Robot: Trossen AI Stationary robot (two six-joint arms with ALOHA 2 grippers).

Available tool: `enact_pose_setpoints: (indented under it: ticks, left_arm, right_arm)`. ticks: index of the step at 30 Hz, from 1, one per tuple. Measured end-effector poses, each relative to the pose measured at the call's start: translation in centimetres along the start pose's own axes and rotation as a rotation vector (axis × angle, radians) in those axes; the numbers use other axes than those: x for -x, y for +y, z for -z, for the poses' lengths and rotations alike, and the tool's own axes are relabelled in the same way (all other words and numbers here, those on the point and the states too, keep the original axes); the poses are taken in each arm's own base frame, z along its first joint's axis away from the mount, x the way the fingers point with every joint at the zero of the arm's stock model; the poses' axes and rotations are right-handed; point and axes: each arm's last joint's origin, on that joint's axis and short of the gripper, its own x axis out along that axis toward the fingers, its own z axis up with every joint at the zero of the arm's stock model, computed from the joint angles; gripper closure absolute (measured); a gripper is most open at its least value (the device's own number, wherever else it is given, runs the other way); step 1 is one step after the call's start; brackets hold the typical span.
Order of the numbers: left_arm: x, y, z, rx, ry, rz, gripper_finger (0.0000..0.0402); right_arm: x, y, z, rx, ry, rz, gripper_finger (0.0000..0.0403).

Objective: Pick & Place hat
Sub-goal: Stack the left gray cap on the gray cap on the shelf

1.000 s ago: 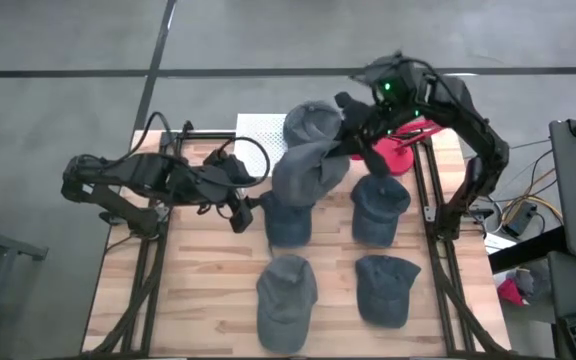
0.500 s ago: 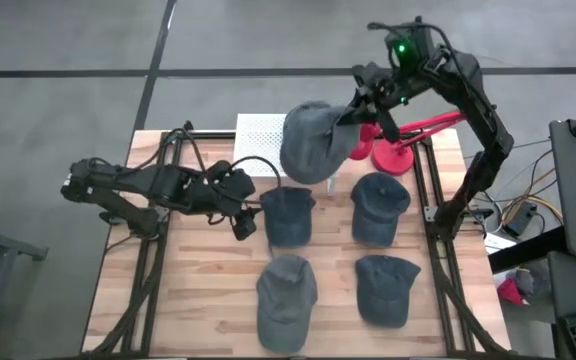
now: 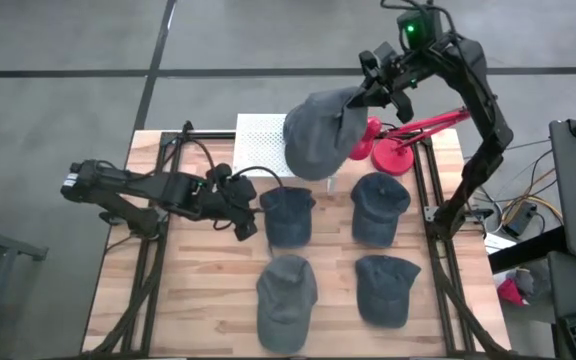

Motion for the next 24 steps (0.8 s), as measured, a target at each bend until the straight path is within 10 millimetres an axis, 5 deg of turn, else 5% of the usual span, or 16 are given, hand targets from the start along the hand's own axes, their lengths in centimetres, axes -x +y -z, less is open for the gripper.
enact_pose_setpoints:
  ticks: [12,24]
  left_arm:
    - [0.1,0.6,0.8,-0.073,-0.052,-0.026,0.014]
    - [2.3,3.8,4.6,-0.016,-0.471,0.153,0.014]
  right_arm:
    - [-1.1,-3.5,1.7,-0.074,0.055,0.0,0.0394]
    - [-1.2,-3.4,2.3,-0.063,0.088,-0.018,0.0394]
